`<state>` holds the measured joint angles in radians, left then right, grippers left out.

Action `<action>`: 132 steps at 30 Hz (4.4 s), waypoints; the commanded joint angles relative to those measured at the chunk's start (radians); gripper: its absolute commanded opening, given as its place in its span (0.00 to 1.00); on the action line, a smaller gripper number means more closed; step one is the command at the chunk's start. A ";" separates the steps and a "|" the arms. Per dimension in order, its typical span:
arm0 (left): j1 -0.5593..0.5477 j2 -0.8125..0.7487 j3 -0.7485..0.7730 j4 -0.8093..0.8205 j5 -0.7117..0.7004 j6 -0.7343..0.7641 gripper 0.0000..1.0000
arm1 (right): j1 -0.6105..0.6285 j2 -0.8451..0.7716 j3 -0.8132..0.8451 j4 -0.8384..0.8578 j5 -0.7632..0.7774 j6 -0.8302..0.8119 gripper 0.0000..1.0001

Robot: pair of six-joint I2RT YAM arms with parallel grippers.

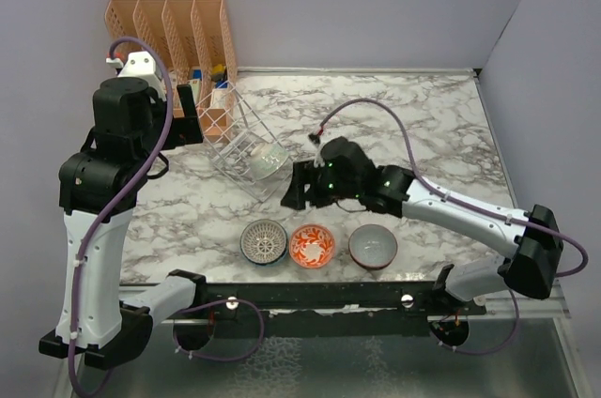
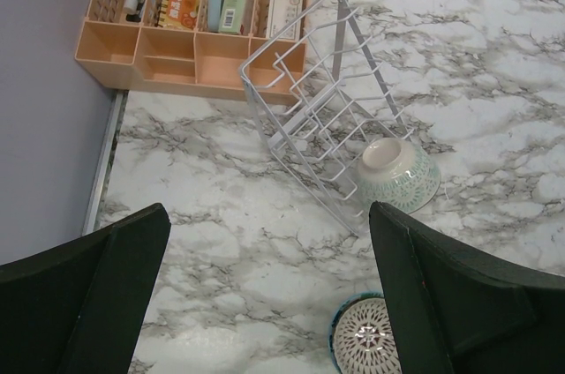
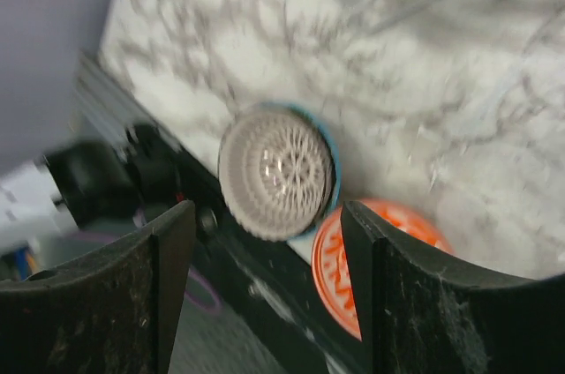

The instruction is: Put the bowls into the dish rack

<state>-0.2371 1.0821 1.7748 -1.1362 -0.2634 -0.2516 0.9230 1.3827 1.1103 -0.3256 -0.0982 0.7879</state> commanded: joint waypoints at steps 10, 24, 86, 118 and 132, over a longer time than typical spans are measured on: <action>-0.002 -0.022 0.010 -0.001 -0.035 -0.012 0.99 | 0.315 0.058 -0.030 -0.379 0.116 -0.263 0.64; -0.002 -0.022 0.014 -0.017 -0.058 -0.028 0.99 | 0.372 0.170 -0.119 -0.172 0.248 -0.318 0.59; -0.003 0.010 0.288 -0.085 0.033 0.074 0.99 | 0.010 0.317 0.049 1.257 0.169 0.374 0.02; -0.060 -0.005 0.198 -0.071 -0.013 0.127 0.99 | 0.004 0.702 0.037 1.636 0.351 0.611 0.02; -0.060 -0.001 0.174 -0.071 -0.023 0.120 0.99 | -0.023 0.755 0.019 1.654 0.324 0.651 0.04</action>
<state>-0.2905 1.0855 1.9541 -1.2060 -0.2573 -0.1394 0.9100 2.1216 1.1378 1.2438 0.2230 1.4029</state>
